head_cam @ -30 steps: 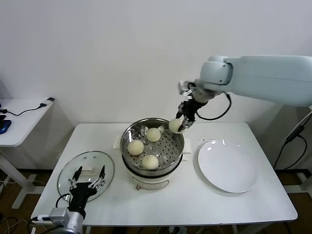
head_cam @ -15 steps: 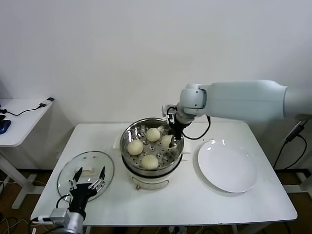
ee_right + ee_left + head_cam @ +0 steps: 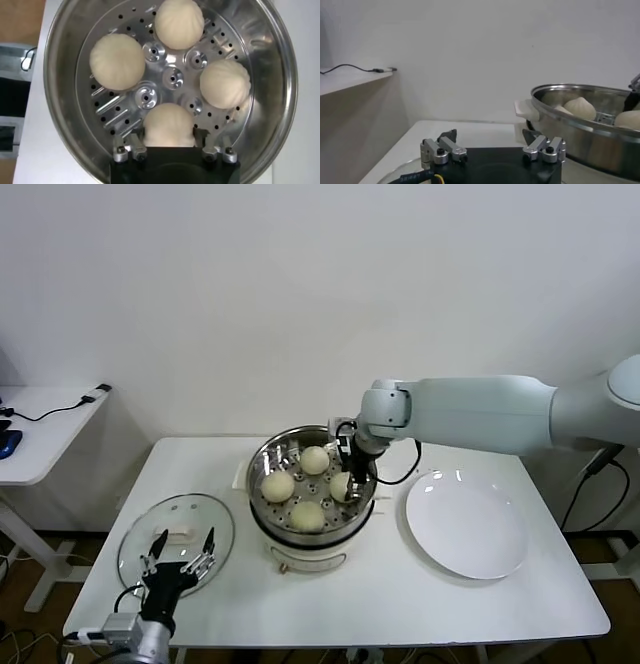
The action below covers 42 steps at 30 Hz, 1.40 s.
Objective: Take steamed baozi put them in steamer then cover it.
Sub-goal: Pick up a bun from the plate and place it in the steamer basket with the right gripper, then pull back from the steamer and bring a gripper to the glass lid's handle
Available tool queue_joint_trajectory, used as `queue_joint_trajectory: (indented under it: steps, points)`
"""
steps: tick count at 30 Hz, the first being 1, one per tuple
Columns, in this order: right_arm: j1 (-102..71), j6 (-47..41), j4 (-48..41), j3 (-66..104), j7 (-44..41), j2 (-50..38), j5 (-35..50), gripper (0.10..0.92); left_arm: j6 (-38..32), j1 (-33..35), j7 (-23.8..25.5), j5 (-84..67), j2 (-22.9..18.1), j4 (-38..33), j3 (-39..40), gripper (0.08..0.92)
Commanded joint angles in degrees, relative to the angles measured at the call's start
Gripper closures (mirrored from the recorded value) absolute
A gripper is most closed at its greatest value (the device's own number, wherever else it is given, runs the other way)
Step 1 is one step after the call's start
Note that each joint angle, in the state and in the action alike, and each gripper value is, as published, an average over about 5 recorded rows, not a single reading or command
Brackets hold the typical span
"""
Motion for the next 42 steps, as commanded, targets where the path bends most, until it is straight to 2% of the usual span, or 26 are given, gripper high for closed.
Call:
queue_joint_trajectory:
  steps: [1,4,7,9,14,17,21,25,29,35,42]
  points:
    - [4.1,8.4,-0.7,1.4,-8.8,-2.2,3.0,0.232,0.3,0.0,0.2,0.2,0.1,-0.3,0.1,0.177]
    - [6.1,12.1,-0.9,3.6,-12.9,-5.3,4.9,0.207,0.6,0.3,0.4,0.2,0.2,-0.6,0.1,0.177]
    - [4.7,12.7,-2.6,9.4,-10.5,-9.6,5.4,0.203,0.9,0.5,0.6,0.2,0.2,-1.0,0.1,0.177]
    - [0.4,12.3,-4.0,17.3,-2.6,-12.6,5.5,0.203,1.2,0.6,0.6,0.2,0.2,-1.3,0.0,0.177]
    - [-16.1,12.3,-4.5,43.7,24.9,-17.9,4.0,0.203,2.1,0.4,0.4,0.0,0.4,-1.3,-0.3,0.177]
    - [-25.0,11.6,-0.8,56.5,34.2,-22.2,1.3,0.203,2.5,0.2,-0.1,-0.4,0.8,-1.1,-0.4,0.177]
    - [-40.4,12.0,6.9,70.4,41.3,-30.1,-2.7,0.203,1.4,-0.2,-0.3,-0.9,1.5,-0.6,-1.0,0.177]
    - [-57.9,17.5,12.3,81.9,43.9,-36.3,-8.5,0.203,-0.4,-0.6,-0.2,-0.9,2.4,0.5,-1.6,0.177]
    - [-82.1,21.9,16.4,103.9,42.3,-36.2,-14.1,0.203,-2.0,-1.2,0.2,-0.1,3.4,2.2,-1.8,0.177]
    - [-107.6,26.9,18.3,128.9,39.0,-25.8,-18.8,0.203,-3.6,-1.1,0.8,1.0,4.1,3.0,-1.4,0.177]
    - [-120.5,34.6,18.1,136.0,35.0,-12.3,-22.4,0.203,-6.5,-1.0,-0.4,6.3,4.3,5.0,-1.2,0.177]
